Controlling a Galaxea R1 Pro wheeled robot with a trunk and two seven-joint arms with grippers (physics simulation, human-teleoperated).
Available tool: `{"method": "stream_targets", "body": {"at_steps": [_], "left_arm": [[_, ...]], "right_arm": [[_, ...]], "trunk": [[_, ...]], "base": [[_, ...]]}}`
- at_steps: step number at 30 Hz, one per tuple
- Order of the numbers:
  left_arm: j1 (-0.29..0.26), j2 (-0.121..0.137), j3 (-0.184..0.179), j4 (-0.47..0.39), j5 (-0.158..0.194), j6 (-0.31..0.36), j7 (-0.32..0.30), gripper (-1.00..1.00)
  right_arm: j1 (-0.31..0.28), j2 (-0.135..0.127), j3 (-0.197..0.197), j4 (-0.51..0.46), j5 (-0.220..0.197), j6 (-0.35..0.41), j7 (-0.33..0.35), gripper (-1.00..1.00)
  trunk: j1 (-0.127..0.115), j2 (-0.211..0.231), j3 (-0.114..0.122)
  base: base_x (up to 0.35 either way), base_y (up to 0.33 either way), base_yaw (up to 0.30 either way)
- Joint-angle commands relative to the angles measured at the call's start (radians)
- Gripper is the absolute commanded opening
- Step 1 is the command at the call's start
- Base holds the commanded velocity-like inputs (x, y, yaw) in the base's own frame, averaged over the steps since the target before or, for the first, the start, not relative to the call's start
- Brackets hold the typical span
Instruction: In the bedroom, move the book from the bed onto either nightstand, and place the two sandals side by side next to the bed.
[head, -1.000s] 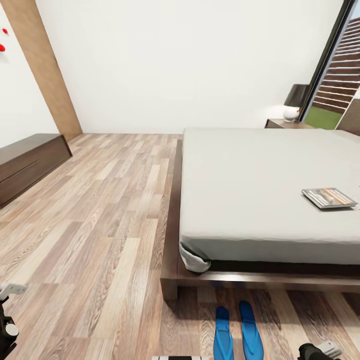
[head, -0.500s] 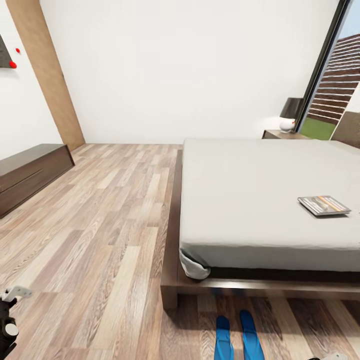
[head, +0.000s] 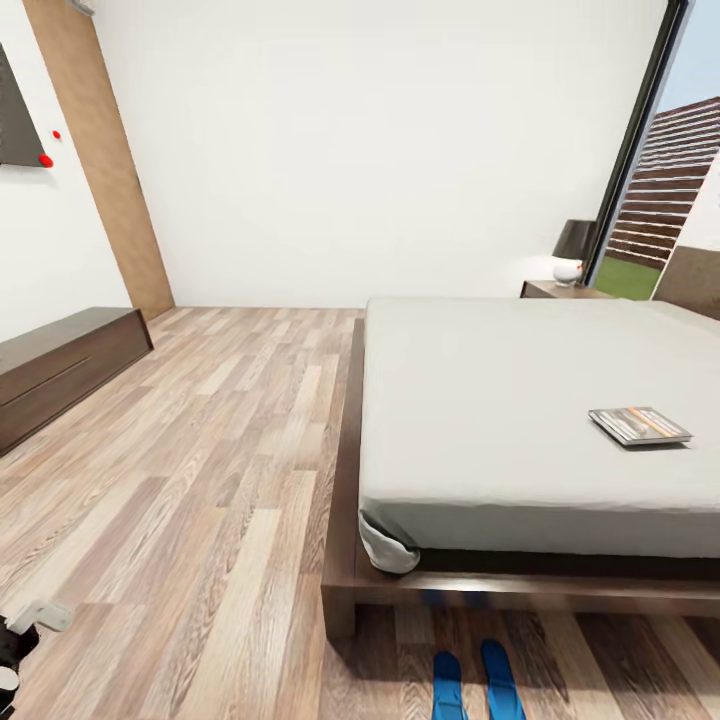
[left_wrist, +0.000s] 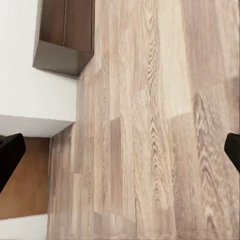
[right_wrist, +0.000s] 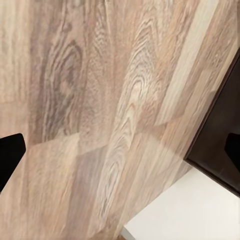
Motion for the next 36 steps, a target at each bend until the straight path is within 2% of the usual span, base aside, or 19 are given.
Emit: {"method": "stream_targets", "body": {"at_steps": [1, 3, 4, 8, 9, 10, 20, 26, 31, 36], "left_arm": [[-0.001, 0.001, -0.004, 0.020, -0.003, 0.000, -0.029, 1.00], [-0.001, 0.001, -0.004, 0.064, 0.019, -0.006, -0.107, 1.00], [-0.001, 0.001, -0.004, 0.064, 0.019, -0.006, -0.107, 1.00], [0.000, 0.003, -0.004, 0.100, 0.067, -0.004, -0.167, 1.00], [0.000, 0.004, -0.004, 0.142, 0.115, -0.005, -0.197, 1.00], [0.000, 0.003, -0.005, 0.162, 0.129, -0.006, -0.210, 1.00], [0.003, -0.006, -0.006, 0.245, 0.155, -0.008, -0.264, 1.00], [0.025, -0.020, -0.004, 0.269, 0.164, -0.011, -0.289, 1.00], [0.060, -0.039, -0.004, 0.275, 0.209, -0.014, -0.309, 1.00], [0.092, -0.073, -0.006, 0.277, 0.243, -0.016, -0.313, 1.00]], "right_arm": [[0.003, -0.002, 0.004, 0.000, 0.008, 0.000, 0.002, 1.00], [0.017, -0.004, 0.004, 0.007, 0.006, -0.035, 0.003, 1.00], [0.017, -0.004, 0.004, 0.007, 0.006, -0.035, 0.003, 1.00], [0.032, -0.002, 0.004, 0.023, 0.004, -0.070, 0.003, 1.00], [0.039, 0.000, 0.002, 0.038, 0.002, -0.094, 0.005, 1.00], [0.041, 0.003, 0.002, 0.042, 0.001, -0.105, 0.006, 1.00], [0.044, 0.020, 0.001, 0.101, -0.001, -0.210, 0.008, 1.00], [0.044, 0.028, 0.000, 0.117, -0.001, -0.240, 0.009, 1.00], [0.054, 0.036, 0.000, 0.121, -0.005, -0.251, 0.009, 1.00], [0.065, 0.045, -0.001, 0.122, -0.015, -0.284, 0.008, 1.00]], "trunk": [[-0.001, 0.000, 0.003], [-0.002, 0.000, 0.011], [-0.002, 0.001, 0.015], [-0.004, 0.002, 0.030], [-0.004, 0.002, 0.034], [-0.005, 0.002, 0.038], [-0.040, 0.065, 0.070], [-0.063, 0.107, 0.089], [-0.082, 0.142, 0.104], [-0.101, 0.177, 0.120]], "base": [[0.000, 0.000, 0.000], [0.000, 0.000, 0.000], [0.000, 0.000, 0.000], [0.000, 0.000, 0.000], [0.000, 0.000, 0.000], [0.000, 0.000, 0.000], [0.000, 0.000, 0.000], [0.000, 0.000, 0.000], [0.000, 0.000, 0.000], [0.000, 0.000, 0.000]]}}
